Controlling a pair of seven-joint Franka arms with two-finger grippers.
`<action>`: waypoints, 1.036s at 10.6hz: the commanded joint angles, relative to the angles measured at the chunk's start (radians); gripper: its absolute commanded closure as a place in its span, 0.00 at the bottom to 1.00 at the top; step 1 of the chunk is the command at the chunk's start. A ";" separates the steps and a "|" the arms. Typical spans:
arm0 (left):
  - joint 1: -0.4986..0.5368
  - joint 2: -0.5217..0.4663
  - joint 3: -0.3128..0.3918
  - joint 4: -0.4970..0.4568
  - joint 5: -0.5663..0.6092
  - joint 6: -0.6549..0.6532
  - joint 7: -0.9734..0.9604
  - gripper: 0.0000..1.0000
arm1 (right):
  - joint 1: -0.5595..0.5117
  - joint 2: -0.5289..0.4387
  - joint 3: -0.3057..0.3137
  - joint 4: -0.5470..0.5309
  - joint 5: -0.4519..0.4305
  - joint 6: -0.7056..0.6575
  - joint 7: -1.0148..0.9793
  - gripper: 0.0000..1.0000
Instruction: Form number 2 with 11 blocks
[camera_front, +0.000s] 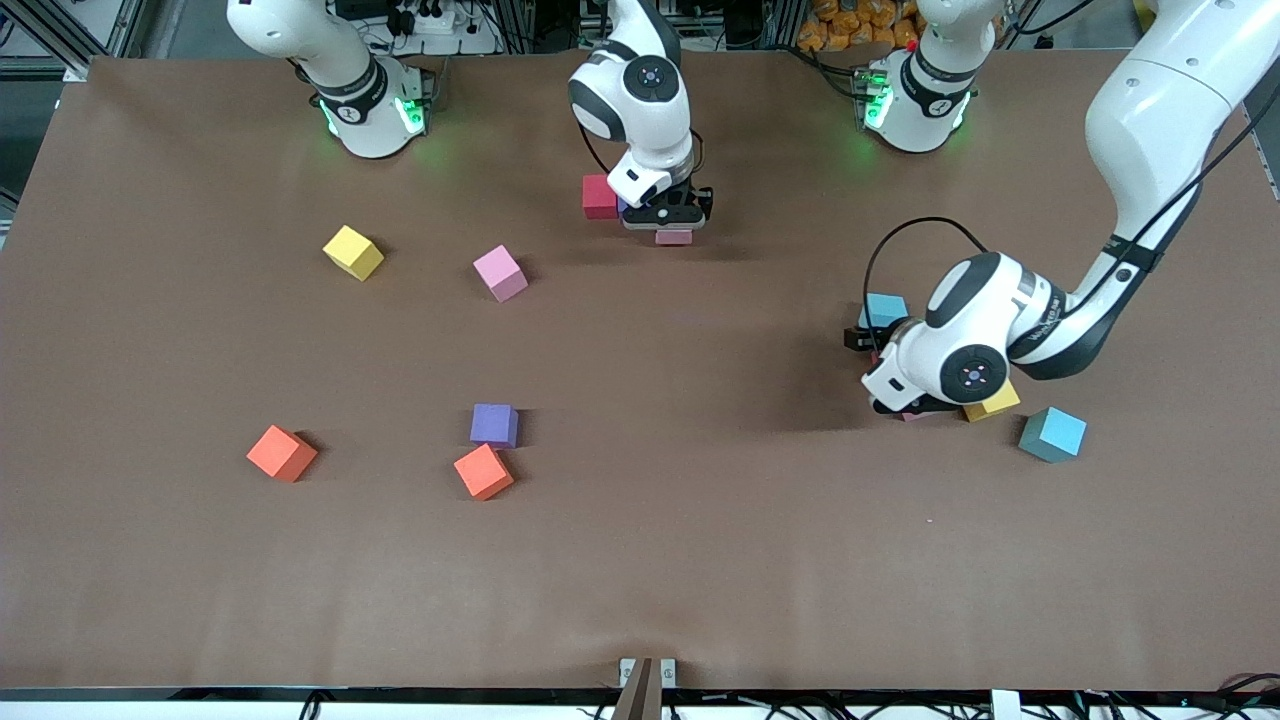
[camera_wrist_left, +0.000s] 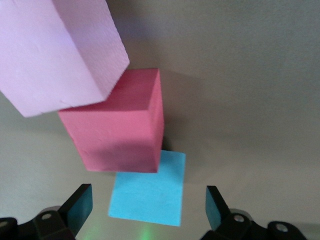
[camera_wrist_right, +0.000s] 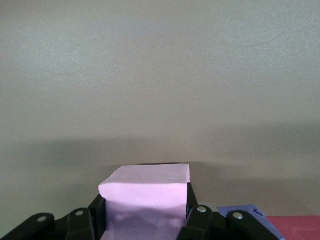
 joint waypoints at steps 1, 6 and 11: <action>-0.006 0.005 0.007 0.010 0.006 -0.011 0.062 0.00 | 0.012 0.000 -0.006 -0.016 -0.026 0.025 0.032 0.94; -0.013 0.031 0.018 0.018 -0.004 -0.008 0.068 0.00 | 0.012 0.022 -0.006 -0.016 -0.026 0.048 0.032 0.94; -0.010 0.047 0.032 0.016 -0.006 -0.008 0.070 0.00 | 0.005 0.032 -0.005 -0.016 -0.024 0.055 0.030 0.18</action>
